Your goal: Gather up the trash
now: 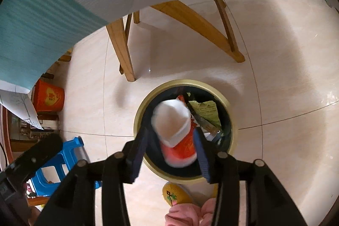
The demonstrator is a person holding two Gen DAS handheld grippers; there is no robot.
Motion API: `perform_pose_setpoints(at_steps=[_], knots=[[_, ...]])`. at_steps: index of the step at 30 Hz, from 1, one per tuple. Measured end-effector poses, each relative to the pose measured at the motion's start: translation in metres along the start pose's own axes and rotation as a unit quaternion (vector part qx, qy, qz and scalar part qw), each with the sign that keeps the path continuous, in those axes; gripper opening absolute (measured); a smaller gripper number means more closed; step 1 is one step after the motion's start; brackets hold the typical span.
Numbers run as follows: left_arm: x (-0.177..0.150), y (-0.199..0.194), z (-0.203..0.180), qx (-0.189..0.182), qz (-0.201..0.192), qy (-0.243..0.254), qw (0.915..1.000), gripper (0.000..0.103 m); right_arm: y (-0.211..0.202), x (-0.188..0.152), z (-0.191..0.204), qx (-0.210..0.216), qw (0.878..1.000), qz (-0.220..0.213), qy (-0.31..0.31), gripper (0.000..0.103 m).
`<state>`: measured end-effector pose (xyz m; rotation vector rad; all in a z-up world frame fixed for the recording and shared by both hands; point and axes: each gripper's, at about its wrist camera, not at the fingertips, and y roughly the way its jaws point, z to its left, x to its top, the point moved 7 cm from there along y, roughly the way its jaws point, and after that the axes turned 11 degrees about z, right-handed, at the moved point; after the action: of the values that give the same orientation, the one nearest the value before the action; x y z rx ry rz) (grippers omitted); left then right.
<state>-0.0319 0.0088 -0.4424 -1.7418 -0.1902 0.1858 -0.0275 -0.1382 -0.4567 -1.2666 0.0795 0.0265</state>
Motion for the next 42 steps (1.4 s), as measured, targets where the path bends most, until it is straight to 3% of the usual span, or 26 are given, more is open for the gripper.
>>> perform_pose_setpoints(at_steps=[2,11,18,30,42], knots=[[0.001,0.0,-0.005,0.002,0.0,0.005,1.0,0.089,0.001,0.0,0.0,0.005,1.0,0.0,0.002,0.058],[0.003,-0.008,-0.016,0.015,-0.007,0.018,0.9997,0.089,-0.018,0.002,0.002,0.004,1.0,-0.02,-0.003,0.058],[0.0,-0.037,-0.022,0.017,-0.012,0.015,0.9997,0.089,-0.062,-0.002,0.015,-0.001,0.999,-0.038,-0.025,0.058],[0.006,-0.137,-0.037,0.02,-0.037,0.029,0.9987,0.089,-0.159,-0.009,0.051,0.009,0.998,-0.054,-0.026,0.059],[0.032,-0.274,-0.057,0.026,-0.091,0.056,0.9939,0.089,-0.279,0.008,0.089,-0.014,0.995,-0.092,-0.046,0.059]])
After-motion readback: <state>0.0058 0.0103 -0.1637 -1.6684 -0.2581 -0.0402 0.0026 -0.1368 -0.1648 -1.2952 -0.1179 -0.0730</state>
